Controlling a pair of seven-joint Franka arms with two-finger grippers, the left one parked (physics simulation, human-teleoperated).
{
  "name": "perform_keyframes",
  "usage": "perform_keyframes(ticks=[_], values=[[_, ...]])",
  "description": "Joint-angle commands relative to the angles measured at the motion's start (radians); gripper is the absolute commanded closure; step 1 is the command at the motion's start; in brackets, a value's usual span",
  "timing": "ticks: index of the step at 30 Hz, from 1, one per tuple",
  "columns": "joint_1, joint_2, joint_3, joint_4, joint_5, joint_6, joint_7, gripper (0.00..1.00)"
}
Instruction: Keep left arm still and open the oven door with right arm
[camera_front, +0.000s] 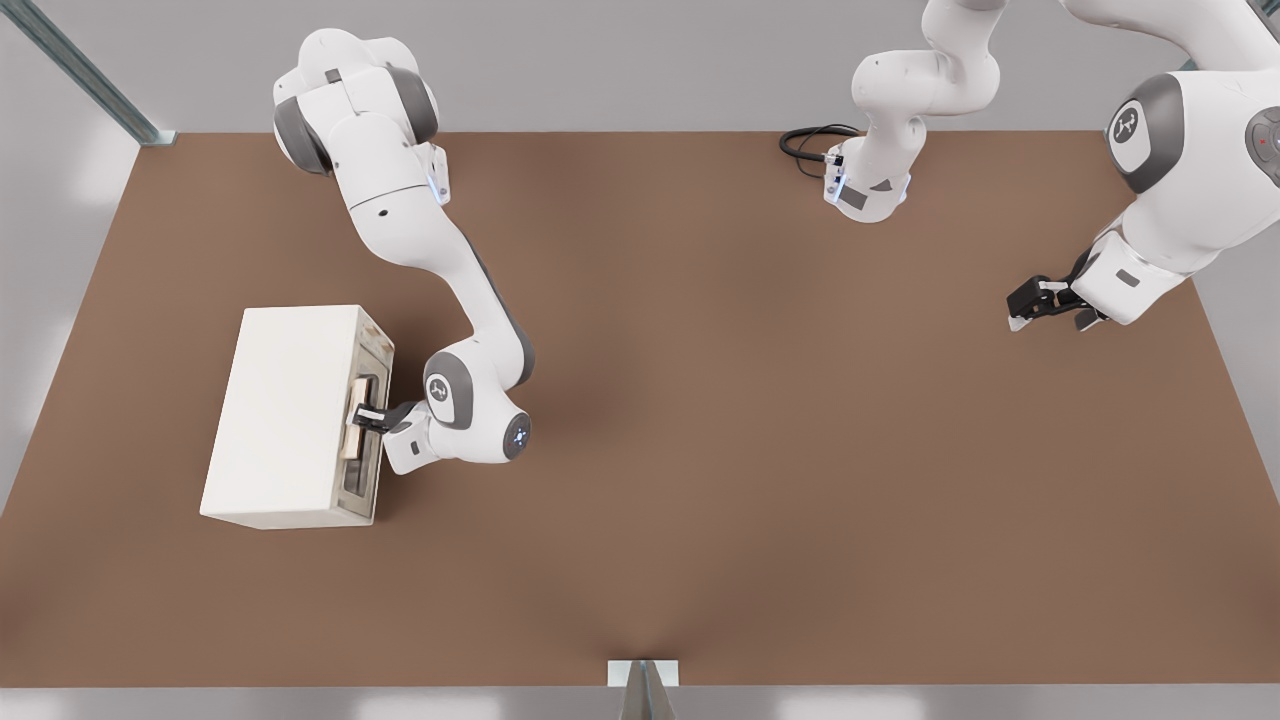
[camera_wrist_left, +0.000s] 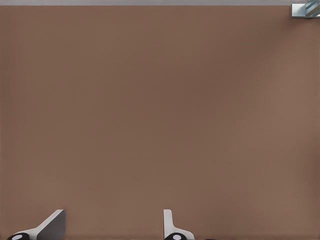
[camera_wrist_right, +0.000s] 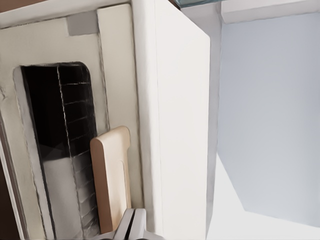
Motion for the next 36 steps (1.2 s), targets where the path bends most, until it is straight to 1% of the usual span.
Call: perform_keyframes(ticks=[1,8,9,11,12,13,14,15,16,17,18,19,20,22,24,26,36], values=[[0.001,-0.001,0.0,-0.003,0.002,0.002,0.053,1.0],[0.007,-0.001,0.001,-0.002,0.005,0.007,0.063,1.0],[0.021,0.0,0.004,0.0,0.005,0.007,0.092,1.0],[0.049,0.003,0.021,0.021,0.008,0.027,0.139,1.0],[0.061,0.003,0.043,0.041,0.034,0.021,0.139,1.0],[0.061,-0.007,0.063,0.093,0.117,0.01,0.137,1.0],[0.063,-0.032,0.082,0.131,0.233,0.01,0.129,1.0],[0.031,-0.107,0.083,0.151,0.396,0.017,0.084,1.0],[-0.042,-0.184,0.081,0.17,0.563,0.02,-0.093,0.96],[-0.129,-0.248,0.079,0.173,0.687,0.03,-0.324,0.85],[-0.187,-0.311,0.075,0.188,0.712,0.053,-0.515,0.6],[-0.252,-0.357,0.078,0.185,0.715,0.086,-0.61,0.04],[-0.315,-0.429,0.079,0.161,0.769,0.097,-0.708,0.0],[-0.385,-0.541,0.087,0.098,0.835,0.077,-0.791,0.0],[-0.387,-0.537,0.079,0.138,0.835,0.017,-0.79,0.0],[-0.388,-0.537,0.041,0.15,0.84,-0.013,-0.788,0.0],[-0.388,-0.534,0.036,0.153,0.824,-0.006,-0.788,0.0]])
